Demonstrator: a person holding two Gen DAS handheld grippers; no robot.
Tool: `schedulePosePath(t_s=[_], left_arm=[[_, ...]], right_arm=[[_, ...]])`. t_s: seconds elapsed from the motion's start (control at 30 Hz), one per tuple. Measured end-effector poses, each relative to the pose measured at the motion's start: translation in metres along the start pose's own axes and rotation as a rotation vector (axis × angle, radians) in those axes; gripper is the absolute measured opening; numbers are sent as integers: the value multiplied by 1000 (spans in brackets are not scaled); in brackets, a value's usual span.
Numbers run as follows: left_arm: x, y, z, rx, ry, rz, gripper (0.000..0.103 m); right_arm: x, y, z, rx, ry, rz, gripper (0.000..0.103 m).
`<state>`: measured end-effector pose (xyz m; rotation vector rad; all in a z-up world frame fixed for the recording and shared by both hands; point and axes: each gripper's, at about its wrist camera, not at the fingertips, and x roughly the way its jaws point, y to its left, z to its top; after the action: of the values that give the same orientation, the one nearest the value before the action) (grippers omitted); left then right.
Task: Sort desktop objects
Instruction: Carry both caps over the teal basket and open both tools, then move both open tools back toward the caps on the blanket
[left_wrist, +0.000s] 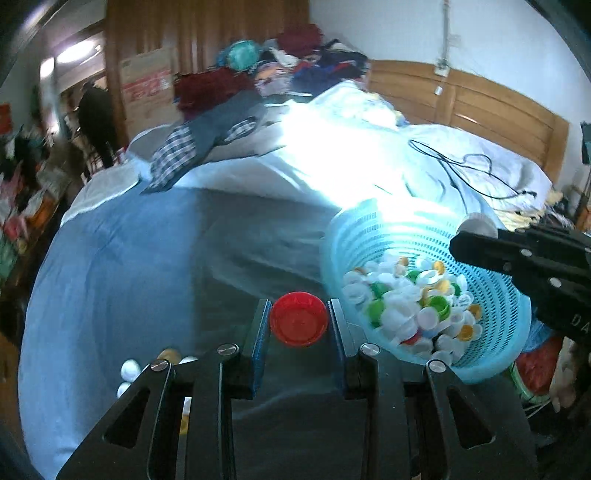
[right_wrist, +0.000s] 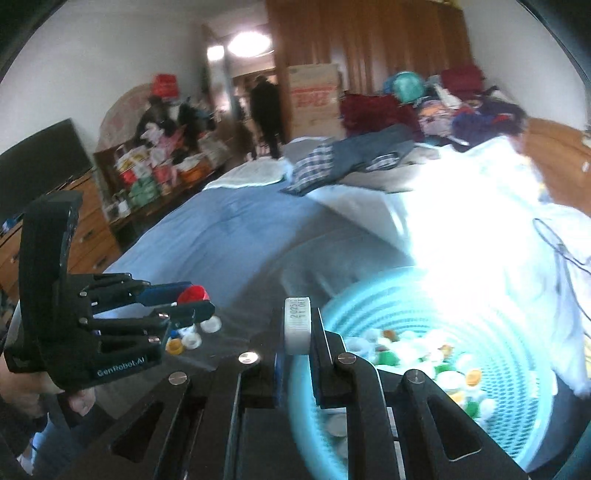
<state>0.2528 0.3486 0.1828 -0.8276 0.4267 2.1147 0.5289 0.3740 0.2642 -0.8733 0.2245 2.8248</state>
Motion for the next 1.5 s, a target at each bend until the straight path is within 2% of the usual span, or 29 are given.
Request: schedulePosePath(t_s=[0.23,0.43,1.0,1.03,1.07,1.1,1.13,1.17,1.33,1.4,1.5], left_arm=[[18,-45,23,76,10,-16,25],[27,-67,31,122,28,-30,25],[40,-83,35,137,62,-60,25],[41,-83,36,135,63,-64,26],[40,-83,35,132,61,-64,29],[40,-83,35,126,58,-62,33],[39,-79,34,113,53,-62,42],[39,-76,33,103,49,-64,46],[34,-37,18,1,41,-76,48],[29,-10,2,-47,31,-67,48],[21,45,-34,-127,25,-15,48]], right_arm=[[-28,-40,-4,56,-20,-68,13],[-36,-63,-11,92,-9,-92,13],[-31,-77,-16,122,5,-106,13],[-30,-78,-16,121,8,-112,18],[-30,-78,-16,123,7,-117,35],[-30,-79,-17,126,4,-120,45],[-31,-79,-16,127,-1,-122,56],[-31,-78,-16,126,-2,-123,57],[-27,-67,-17,111,-5,-92,58],[-21,-58,-19,97,6,-67,59],[-10,-35,-26,55,34,-27,64]])
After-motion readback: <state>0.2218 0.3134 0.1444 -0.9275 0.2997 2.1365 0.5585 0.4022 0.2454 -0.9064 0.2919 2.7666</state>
